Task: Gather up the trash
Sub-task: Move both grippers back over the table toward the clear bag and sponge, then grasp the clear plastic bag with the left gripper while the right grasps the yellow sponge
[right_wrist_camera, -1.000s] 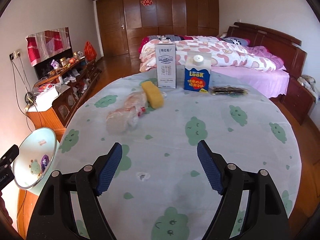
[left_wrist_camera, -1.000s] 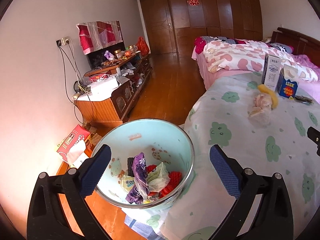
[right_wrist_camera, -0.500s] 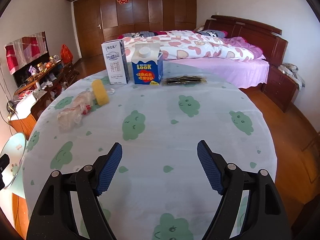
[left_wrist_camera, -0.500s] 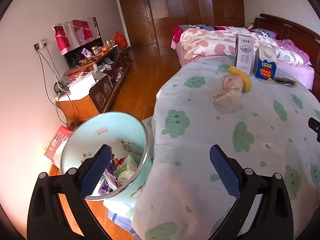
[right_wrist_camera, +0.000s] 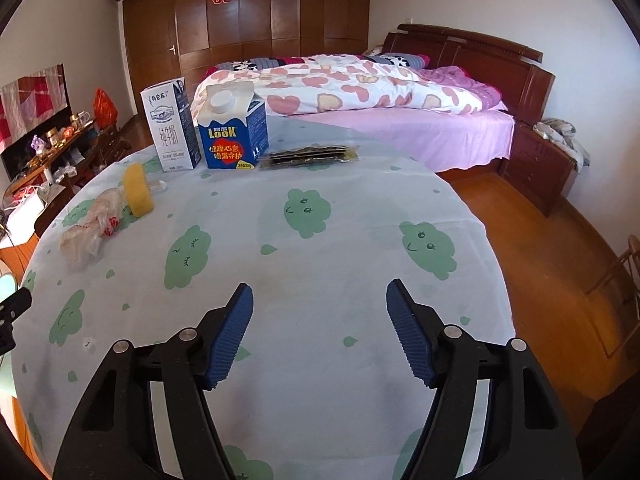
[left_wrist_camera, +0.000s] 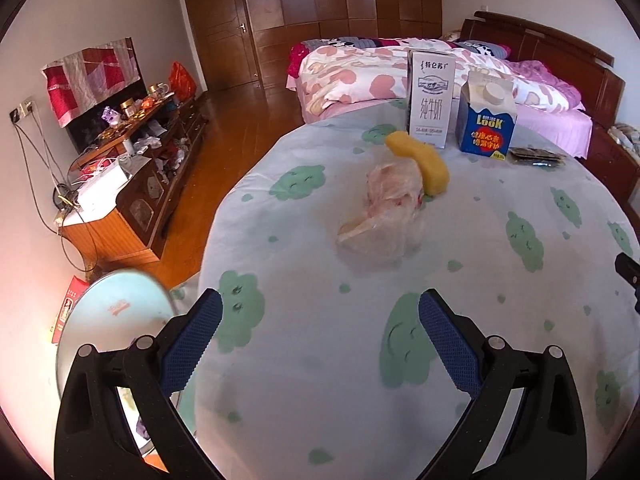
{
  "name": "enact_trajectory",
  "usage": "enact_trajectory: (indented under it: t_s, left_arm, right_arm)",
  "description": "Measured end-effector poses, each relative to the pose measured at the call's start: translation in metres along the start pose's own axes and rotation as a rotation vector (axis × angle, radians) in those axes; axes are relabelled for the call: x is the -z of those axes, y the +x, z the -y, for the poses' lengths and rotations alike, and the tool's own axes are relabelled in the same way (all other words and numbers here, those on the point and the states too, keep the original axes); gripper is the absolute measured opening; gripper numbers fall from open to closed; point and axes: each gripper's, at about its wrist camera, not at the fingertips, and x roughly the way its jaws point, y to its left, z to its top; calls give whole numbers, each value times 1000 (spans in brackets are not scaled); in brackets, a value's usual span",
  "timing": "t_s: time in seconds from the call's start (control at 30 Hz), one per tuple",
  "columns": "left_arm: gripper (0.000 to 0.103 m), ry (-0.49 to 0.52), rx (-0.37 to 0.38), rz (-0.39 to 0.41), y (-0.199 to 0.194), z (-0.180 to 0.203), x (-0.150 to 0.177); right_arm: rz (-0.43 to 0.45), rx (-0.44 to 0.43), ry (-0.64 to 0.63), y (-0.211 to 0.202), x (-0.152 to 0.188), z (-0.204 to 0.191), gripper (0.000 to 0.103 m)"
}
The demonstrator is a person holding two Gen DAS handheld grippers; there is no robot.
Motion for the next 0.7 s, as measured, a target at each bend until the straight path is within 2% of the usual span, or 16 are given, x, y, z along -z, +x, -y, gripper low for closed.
enact_trajectory:
  t_s: [0.13, 0.23, 0.33, 0.4, 0.6, 0.7]
  left_arm:
    - [92, 20, 47, 7, 25, 20, -29]
    - [88, 33, 55, -4, 45, 33, -44]
    - [75, 12, 77, -55, 67, 37, -50]
    - [71, -3, 85, -81, 77, 35, -50]
    - [37, -67, 134, -92, 87, 18, -43]
    - [33, -96, 144, -69, 77, 7, -40]
  right_arm:
    - [-3, -8, -7, 5, -7, 1, 64]
    - [-13, -18, -6, 9, -13, 0, 64]
    - [-29, -29, -4, 14, -19, -2, 64]
    - [-38, -34, -7, 17, -22, -4, 64]
    - [-58, -55, -26, 32, -33, -17, 62]
    - [-63, -100, -32, 42, -42, -31, 59]
